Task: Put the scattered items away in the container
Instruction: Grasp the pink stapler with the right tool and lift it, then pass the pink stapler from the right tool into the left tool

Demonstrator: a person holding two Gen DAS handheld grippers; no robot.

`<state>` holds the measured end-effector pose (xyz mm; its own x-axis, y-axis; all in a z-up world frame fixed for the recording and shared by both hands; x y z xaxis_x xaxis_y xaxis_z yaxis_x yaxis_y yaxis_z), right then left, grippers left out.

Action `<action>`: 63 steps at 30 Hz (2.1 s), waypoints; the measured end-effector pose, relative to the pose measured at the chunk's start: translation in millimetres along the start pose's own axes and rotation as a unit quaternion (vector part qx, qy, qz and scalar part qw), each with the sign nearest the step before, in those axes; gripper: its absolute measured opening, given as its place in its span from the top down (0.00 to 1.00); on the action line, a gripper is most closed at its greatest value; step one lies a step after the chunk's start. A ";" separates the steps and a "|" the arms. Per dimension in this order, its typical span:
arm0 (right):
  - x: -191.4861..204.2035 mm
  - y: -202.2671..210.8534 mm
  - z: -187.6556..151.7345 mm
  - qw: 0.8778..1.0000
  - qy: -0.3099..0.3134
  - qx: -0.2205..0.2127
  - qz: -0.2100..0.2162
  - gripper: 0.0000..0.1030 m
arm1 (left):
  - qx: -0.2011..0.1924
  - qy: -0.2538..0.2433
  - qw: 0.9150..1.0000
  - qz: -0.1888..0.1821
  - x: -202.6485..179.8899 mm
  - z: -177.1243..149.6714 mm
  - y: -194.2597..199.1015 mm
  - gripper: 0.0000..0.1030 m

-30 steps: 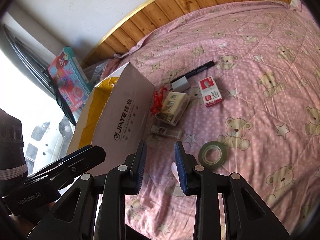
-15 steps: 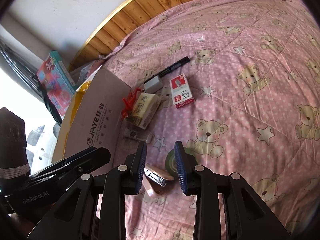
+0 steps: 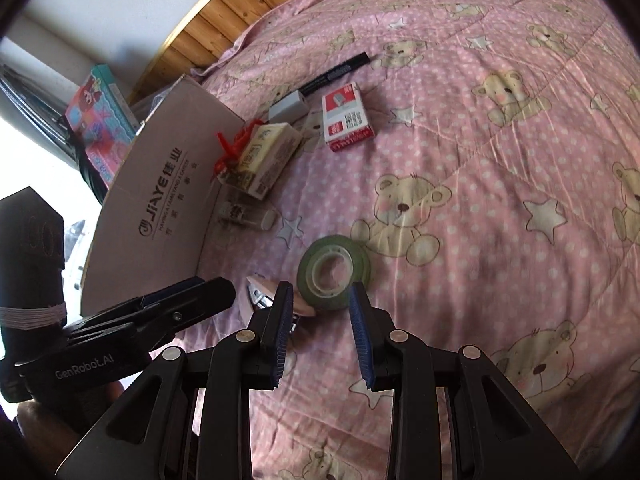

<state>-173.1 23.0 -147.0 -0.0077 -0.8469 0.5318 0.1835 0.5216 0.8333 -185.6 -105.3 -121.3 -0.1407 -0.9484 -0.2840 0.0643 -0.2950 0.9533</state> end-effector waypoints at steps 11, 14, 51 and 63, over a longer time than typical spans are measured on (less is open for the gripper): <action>24.5 -8.0 -17.1 0.999 0.014 0.013 0.046 0.69 | 0.014 0.004 0.999 0.046 20.1 -26.2 -21.1 0.34; 29.9 -16.0 -20.3 0.999 0.018 0.019 0.039 0.69 | 0.030 0.020 0.997 0.061 38.5 -39.5 -24.6 0.39; 19.2 -24.3 -4.6 0.939 -0.185 0.009 0.291 0.72 | -0.048 0.030 0.998 -0.028 45.5 -46.7 34.9 0.39; 69.8 -69.9 -3.4 0.990 0.026 0.068 0.118 0.60 | -0.017 0.015 1.000 -0.003 57.6 -87.0 36.5 0.39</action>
<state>-183.1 -72.9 -168.6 0.0700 -0.7014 0.7093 0.0393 0.7125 0.7006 -105.4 -180.9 -111.8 -0.1124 -0.9496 -0.2926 0.0982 -0.3036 0.9477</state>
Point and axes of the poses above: each gripper's, at about its wrist camera, not at the fingertips, and y roughly against the way its jaws point, x to its left, z to its top, the point moved 9 cm from there along -y, roughly the way its jaws point, and after that the axes turned 15 degrees about x, right-handed, at the moved point
